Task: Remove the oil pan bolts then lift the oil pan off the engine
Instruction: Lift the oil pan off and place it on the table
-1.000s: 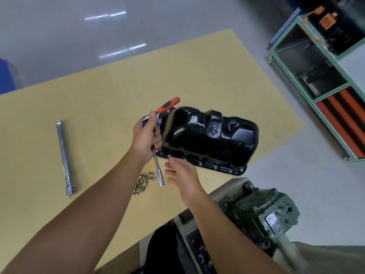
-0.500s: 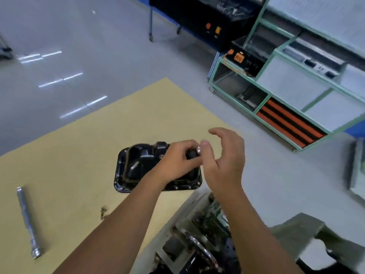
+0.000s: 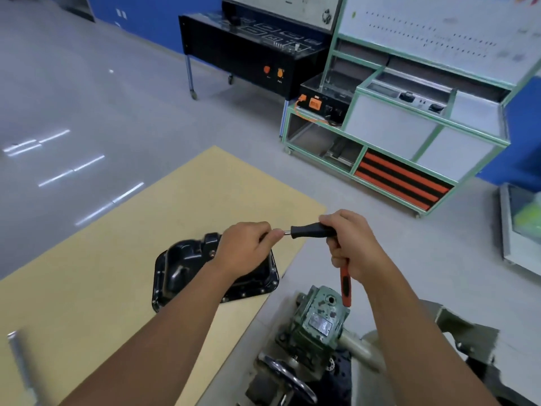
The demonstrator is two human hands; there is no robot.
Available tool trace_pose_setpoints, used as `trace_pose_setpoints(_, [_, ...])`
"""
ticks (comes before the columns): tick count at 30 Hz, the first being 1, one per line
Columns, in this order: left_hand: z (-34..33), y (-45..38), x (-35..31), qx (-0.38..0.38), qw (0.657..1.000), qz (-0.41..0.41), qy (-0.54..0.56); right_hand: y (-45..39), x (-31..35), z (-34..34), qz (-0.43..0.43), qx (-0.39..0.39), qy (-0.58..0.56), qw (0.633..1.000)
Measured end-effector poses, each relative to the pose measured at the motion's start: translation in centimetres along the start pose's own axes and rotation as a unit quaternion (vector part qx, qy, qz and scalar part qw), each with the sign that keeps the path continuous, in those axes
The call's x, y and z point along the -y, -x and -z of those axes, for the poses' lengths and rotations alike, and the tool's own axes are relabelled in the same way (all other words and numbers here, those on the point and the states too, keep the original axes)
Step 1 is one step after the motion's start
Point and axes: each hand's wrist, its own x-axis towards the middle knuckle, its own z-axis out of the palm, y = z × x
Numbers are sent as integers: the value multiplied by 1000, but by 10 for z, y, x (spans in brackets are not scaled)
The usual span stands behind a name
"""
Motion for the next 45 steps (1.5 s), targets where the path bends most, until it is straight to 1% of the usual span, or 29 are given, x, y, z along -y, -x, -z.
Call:
trace_pose_setpoints(1, [-3, 0, 3, -22, 1000, 0, -14, 0, 0, -4, -12, 15, 3, 1000])
trace_pose_setpoints(3, [-5, 3, 13, -41, 998, 17, -41, 2, -3, -19, -21, 38, 6, 999])
trace_pose_setpoints(6, [-9, 16, 36, -65, 997, 21, -45, 4, -9, -37, -25, 35, 17, 999])
trace_pose_setpoints(7, [-9, 18, 40, -59, 997, 31, -50, 5, -12, -42, -25, 37, 16, 999])
trace_pose_setpoints(9, [-13, 12, 44, -24, 994, 61, -84, 6, -18, -54, -27, 53, -3, 998])
trace_pose_setpoints(10, [-17, 10, 47, -11, 992, 78, -103, 9, -22, -57, -35, 61, -10, 997])
trace_pose_setpoints(11, [-15, 13, 55, 1, 987, 118, -109, 14, -25, -54, -44, 66, -22, 997])
trace_pose_setpoints(12, [-10, 20, 69, -18, 976, 196, -88, 18, -25, -42, -51, 65, -37, 996])
trace_pose_setpoints(13, [0, 30, 91, -76, 948, 303, -59, 20, -22, -23, -51, 56, -62, 995])
trace_pose_setpoints(14, [19, 45, 114, -139, 902, 408, -27, 22, -15, 2, -41, 28, -91, 995])
trace_pose_setpoints(15, [37, 62, 136, -200, 854, 480, -8, 23, -4, 30, -25, -17, -113, 993])
trace_pose_setpoints(16, [50, 65, 147, -248, 828, 503, 17, 21, 11, 57, 3, -70, -128, 989])
trace_pose_setpoints(17, [56, 59, 145, -268, 825, 494, 53, 16, 26, 75, 31, -120, -130, 984])
trace_pose_setpoints(18, [55, 50, 135, -286, 807, 495, 148, 10, 36, 80, 46, -156, -129, 978])
trace_pose_setpoints(19, [46, 34, 116, -270, 778, 502, 265, 4, 42, 71, 54, -168, -127, 976])
trace_pose_setpoints(20, [36, 20, 86, -218, 740, 508, 382, -2, 45, 53, 63, -152, -134, 977])
trace_pose_setpoints(21, [24, 7, 57, -154, 707, 499, 477, -7, 44, 28, 71, -120, -138, 980])
trace_pose_setpoints(22, [16, -8, 29, -89, 677, 484, 548, -10, 40, -2, 74, -90, -136, 984])
trace_pose_setpoints(23, [9, -22, 6, -40, 645, 467, 603, -10, 33, -29, 71, -63, -132, 987])
trace_pose_setpoints(24, [4, -33, -14, -11, 619, 445, 646, -8, 25, -54, 67, -42, -128, 989])
trace_pose_setpoints(25, [4, -41, -28, 0, 595, 429, 680, -4, 17, -73, 63, -26, -127, 990])
trace_pose_setpoints(26, [8, -46, -39, -6, 578, 424, 697, 1, 10, -88, 61, -7, -134, 989])
trace_pose_setpoints(28, [22, -48, -38, -44, 561, 441, 700, 11, -4, -105, 65, 60, -183, 979])
trace_pose_setpoints(30, [40, -43, -28, -80, 555, 454, 693, 18, -12, -114, 83, 145, -242, 956])
trace_pose_setpoints(31, [46, -38, -20, -93, 555, 465, 683, 19, -17, -119, 96, 163, -242, 952])
trace_pose_setpoints(34, [53, -22, -5, -86, 568, 520, 632, 23, -25, -140, 110, 177, -220, 953])
trace_pose_setpoints(36, [56, -8, 5, -90, 563, 543, 617, 25, -33, -156, 96, 198, -226, 949])
trace_pose_setpoints(39, [63, 11, 26, -115, 559, 554, 606, 27, -46, -178, 84, 220, -224, 946])
trace_pose_setpoints(45, [66, 48, 54, -156, 540, 587, 582, 36, -70, -218, 28, 218, -222, 950])
